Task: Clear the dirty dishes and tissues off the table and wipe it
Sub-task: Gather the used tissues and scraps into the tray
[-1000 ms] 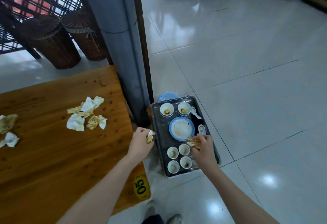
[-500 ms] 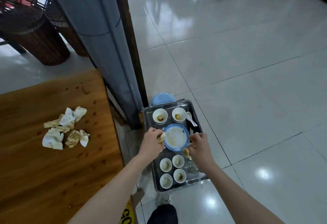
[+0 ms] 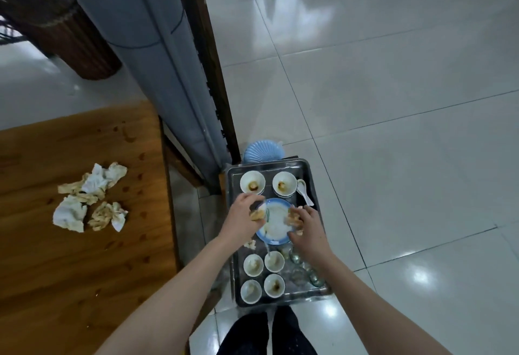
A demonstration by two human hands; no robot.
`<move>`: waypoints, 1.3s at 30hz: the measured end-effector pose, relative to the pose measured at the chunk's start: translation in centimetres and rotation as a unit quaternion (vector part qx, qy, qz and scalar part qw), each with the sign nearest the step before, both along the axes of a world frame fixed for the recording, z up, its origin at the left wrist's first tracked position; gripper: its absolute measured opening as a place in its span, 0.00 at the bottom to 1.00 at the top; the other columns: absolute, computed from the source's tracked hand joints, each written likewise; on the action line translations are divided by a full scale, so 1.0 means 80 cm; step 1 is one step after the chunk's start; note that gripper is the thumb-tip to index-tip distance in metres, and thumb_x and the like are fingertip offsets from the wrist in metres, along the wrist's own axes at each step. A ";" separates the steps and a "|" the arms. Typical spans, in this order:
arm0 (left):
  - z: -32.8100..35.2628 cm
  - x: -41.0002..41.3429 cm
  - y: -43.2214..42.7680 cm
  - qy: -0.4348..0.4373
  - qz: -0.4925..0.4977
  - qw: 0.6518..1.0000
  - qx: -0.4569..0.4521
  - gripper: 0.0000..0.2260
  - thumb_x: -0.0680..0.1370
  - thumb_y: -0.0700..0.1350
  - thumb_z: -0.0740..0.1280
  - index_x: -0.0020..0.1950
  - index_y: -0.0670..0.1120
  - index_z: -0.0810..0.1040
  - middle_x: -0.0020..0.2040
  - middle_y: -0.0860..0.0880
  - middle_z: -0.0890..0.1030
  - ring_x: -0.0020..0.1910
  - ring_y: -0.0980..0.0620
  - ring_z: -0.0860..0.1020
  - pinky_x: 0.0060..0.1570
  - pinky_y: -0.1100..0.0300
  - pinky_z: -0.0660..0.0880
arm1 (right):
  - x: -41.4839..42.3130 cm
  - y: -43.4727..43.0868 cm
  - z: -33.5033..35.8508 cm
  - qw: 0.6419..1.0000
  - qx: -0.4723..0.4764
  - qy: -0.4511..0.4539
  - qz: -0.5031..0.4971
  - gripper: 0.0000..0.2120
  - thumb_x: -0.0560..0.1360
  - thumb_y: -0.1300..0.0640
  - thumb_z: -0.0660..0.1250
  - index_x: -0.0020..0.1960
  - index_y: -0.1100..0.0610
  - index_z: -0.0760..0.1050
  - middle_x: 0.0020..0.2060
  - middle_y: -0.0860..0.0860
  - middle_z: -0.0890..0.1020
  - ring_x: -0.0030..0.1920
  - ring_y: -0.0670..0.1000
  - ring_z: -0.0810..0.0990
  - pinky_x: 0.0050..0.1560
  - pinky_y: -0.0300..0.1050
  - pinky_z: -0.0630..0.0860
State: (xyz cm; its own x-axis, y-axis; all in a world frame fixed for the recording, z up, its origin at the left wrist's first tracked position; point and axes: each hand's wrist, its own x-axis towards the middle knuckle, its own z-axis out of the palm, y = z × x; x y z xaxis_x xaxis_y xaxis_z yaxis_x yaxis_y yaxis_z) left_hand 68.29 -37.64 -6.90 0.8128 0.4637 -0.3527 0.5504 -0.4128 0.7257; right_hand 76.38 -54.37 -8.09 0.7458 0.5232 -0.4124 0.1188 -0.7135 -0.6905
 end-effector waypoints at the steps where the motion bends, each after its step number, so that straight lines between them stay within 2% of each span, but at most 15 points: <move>1: -0.003 0.003 -0.001 0.007 -0.003 1.000 -0.014 0.29 0.71 0.40 0.75 0.70 0.51 0.71 0.70 0.51 0.65 0.69 0.52 0.67 0.60 0.69 0.62 | 0.005 -0.001 0.000 1.000 -0.006 0.005 0.011 0.26 0.72 0.65 0.69 0.69 0.55 0.69 0.70 0.54 0.62 0.66 0.49 0.69 0.61 0.30 0.62; 3: -0.007 0.004 -0.005 0.021 -0.014 0.999 -0.032 0.37 0.70 0.44 0.76 0.75 0.54 0.63 0.77 0.52 0.57 0.74 0.55 0.58 0.64 0.66 0.58 | 0.015 -0.005 0.001 0.999 -0.017 0.011 0.034 0.28 0.73 0.62 0.70 0.70 0.53 0.68 0.73 0.54 0.60 0.72 0.52 0.62 0.68 0.40 0.61; 6: -0.012 0.004 -0.006 0.030 -0.011 0.999 -0.036 0.43 0.69 0.48 0.78 0.78 0.56 0.56 0.78 0.54 0.51 0.76 0.57 0.52 0.66 0.64 0.54 | 0.029 -0.012 0.001 0.998 -0.024 0.009 0.054 0.27 0.73 0.61 0.70 0.70 0.53 0.68 0.73 0.54 0.61 0.72 0.52 0.62 0.68 0.41 0.61; 9: -0.012 -0.002 -0.006 0.043 0.016 0.999 -0.026 0.44 0.69 0.47 0.78 0.78 0.55 0.56 0.79 0.51 0.50 0.77 0.52 0.52 0.71 0.59 0.55 | 0.040 -0.017 0.003 0.998 -0.021 0.005 0.066 0.26 0.73 0.62 0.70 0.69 0.53 0.69 0.72 0.53 0.63 0.69 0.52 0.66 0.64 0.39 0.64; 12: -0.007 -0.012 -0.004 0.060 0.056 0.996 -0.018 0.44 0.69 0.47 0.78 0.78 0.55 0.56 0.80 0.51 0.51 0.77 0.50 0.54 0.73 0.53 0.56 | 0.050 -0.014 0.007 0.995 -0.017 -0.008 0.097 0.25 0.73 0.63 0.70 0.68 0.54 0.69 0.70 0.54 0.65 0.67 0.53 0.68 0.66 0.45 0.67; 15: 0.002 -0.029 0.000 0.064 0.093 0.994 -0.010 0.44 0.69 0.47 0.78 0.78 0.54 0.56 0.79 0.50 0.52 0.77 0.50 0.54 0.74 0.52 0.55 | 0.055 -0.003 0.012 0.993 -0.019 -0.011 0.118 0.25 0.72 0.65 0.70 0.67 0.54 0.71 0.68 0.52 0.68 0.65 0.51 0.70 0.64 0.44 0.70; 18: 0.010 -0.051 0.005 0.058 0.133 0.989 -0.013 0.42 0.70 0.45 0.77 0.78 0.54 0.57 0.79 0.51 0.54 0.77 0.51 0.55 0.74 0.53 0.55 | 0.051 0.011 0.018 0.991 -0.022 -0.014 0.131 0.24 0.72 0.64 0.69 0.66 0.52 0.71 0.67 0.49 0.68 0.65 0.50 0.70 0.62 0.46 0.71; 22: 0.020 -0.087 0.016 0.054 0.162 0.985 -0.008 0.37 0.73 0.44 0.74 0.77 0.54 0.59 0.78 0.49 0.57 0.76 0.50 0.57 0.75 0.52 0.56 | 0.037 0.037 0.026 0.987 -0.006 -0.019 0.160 0.25 0.73 0.68 0.67 0.68 0.55 0.70 0.66 0.51 0.69 0.66 0.52 0.69 0.62 0.38 0.64; 26: 0.031 -0.121 0.028 0.036 0.203 0.978 0.011 0.29 0.76 0.41 0.70 0.75 0.52 0.64 0.74 0.50 0.64 0.73 0.51 0.62 0.71 0.58 0.60 | 0.018 0.062 0.039 0.982 0.008 -0.027 0.185 0.23 0.73 0.68 0.66 0.66 0.54 0.72 0.65 0.51 0.70 0.66 0.52 0.70 0.66 0.43 0.66; 30: 0.044 -0.156 0.041 0.010 0.246 0.969 0.025 0.26 0.77 0.40 0.69 0.72 0.53 0.68 0.70 0.52 0.68 0.69 0.55 0.66 0.65 0.63 0.61 | -0.007 0.086 0.049 0.974 0.030 -0.060 0.218 0.23 0.73 0.66 0.67 0.67 0.53 0.72 0.64 0.50 0.71 0.65 0.51 0.69 0.65 0.42 0.65; 39: 0.055 -0.264 0.096 -0.013 0.297 0.955 0.010 0.25 0.77 0.41 0.69 0.72 0.55 0.68 0.70 0.52 0.69 0.70 0.52 0.67 0.68 0.56 0.66 | -0.095 0.154 0.062 0.968 0.033 -0.076 0.237 0.24 0.73 0.64 0.68 0.67 0.50 0.70 0.64 0.49 0.71 0.65 0.51 0.69 0.66 0.49 0.69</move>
State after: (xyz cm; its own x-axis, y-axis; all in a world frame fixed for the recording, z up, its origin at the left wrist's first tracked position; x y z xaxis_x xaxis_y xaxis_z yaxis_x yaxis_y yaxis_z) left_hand 47.16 -29.99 -2.50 0.4117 0.8525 -0.3222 0.6739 -0.0468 0.7373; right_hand 68.76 -42.02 -3.14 0.4654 0.8424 -0.2714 0.5249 -0.5096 -0.6817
